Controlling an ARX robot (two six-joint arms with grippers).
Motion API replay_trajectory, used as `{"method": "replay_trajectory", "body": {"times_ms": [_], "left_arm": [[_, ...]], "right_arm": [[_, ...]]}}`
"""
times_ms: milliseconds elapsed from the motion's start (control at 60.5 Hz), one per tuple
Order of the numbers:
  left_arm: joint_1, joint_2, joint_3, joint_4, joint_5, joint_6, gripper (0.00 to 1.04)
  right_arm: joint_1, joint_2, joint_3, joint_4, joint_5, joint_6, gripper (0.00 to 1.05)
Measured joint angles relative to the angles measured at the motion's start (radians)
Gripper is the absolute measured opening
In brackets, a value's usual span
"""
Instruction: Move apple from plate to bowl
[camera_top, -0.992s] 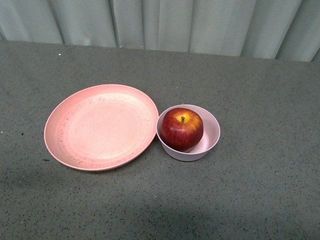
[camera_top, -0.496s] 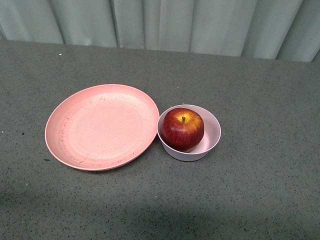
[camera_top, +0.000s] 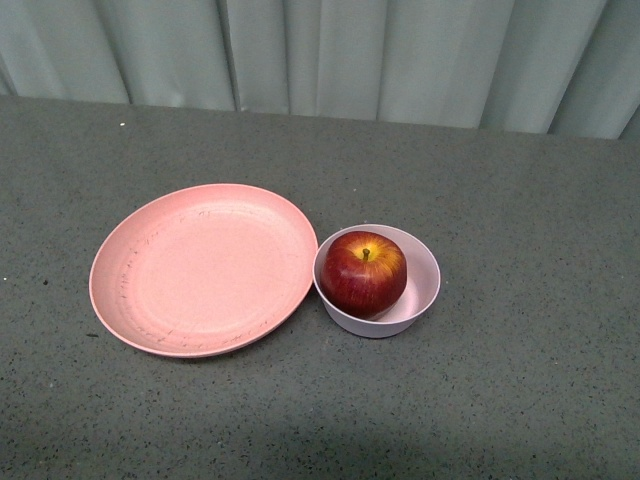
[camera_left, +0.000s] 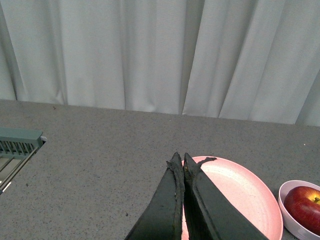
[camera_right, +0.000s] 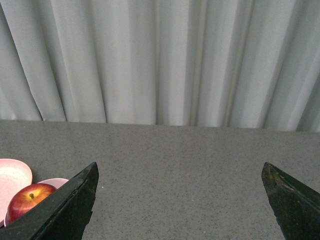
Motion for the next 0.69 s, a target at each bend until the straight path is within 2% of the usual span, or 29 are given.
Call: {"method": "replay_trajectory", "body": {"times_ms": [496, 595, 694], "left_arm": [[0.0, -0.158, 0.0, -0.157, 0.0, 0.0, 0.04], [0.0, -0.28, 0.0, -0.314, 0.001, 0.0, 0.04], [0.0, -0.326, 0.0, -0.332, 0.001, 0.0, 0.04]], "right_arm": [[0.0, 0.0, 0.0, 0.0, 0.0, 0.0, 0.95], [0.0, 0.0, 0.0, 0.0, 0.0, 0.0, 0.95], [0.0, 0.0, 0.0, 0.0, 0.0, 0.0, 0.95]]}}
